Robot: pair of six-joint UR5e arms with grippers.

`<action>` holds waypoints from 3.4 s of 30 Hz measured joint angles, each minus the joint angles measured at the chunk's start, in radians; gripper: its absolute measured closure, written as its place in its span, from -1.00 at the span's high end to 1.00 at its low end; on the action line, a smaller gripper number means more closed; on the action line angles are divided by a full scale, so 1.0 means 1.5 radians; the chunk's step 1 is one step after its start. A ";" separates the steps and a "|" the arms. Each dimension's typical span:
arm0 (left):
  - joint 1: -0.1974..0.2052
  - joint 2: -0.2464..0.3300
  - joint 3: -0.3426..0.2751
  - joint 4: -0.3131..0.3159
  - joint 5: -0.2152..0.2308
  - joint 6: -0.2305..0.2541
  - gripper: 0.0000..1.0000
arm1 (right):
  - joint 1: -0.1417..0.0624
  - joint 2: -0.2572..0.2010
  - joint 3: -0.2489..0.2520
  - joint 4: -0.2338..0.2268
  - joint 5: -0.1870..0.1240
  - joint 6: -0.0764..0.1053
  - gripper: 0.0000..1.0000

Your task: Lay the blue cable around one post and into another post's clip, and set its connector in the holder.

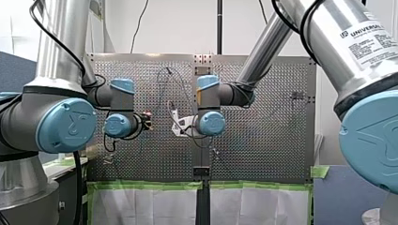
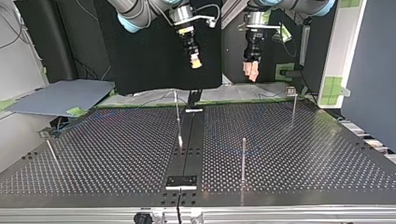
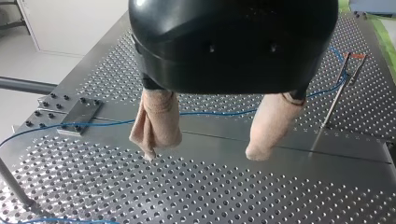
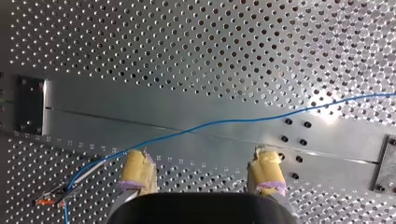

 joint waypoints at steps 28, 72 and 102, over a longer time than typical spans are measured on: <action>0.003 0.000 0.000 -0.001 -0.009 -0.015 1.00 | -0.031 0.004 0.001 -0.004 -0.004 0.002 1.00; 0.003 0.000 0.000 -0.001 -0.009 -0.015 1.00 | -0.031 0.004 0.001 -0.005 -0.008 0.001 1.00; 0.003 0.000 0.000 -0.001 -0.009 -0.015 1.00 | -0.031 0.004 0.001 -0.005 -0.008 0.001 1.00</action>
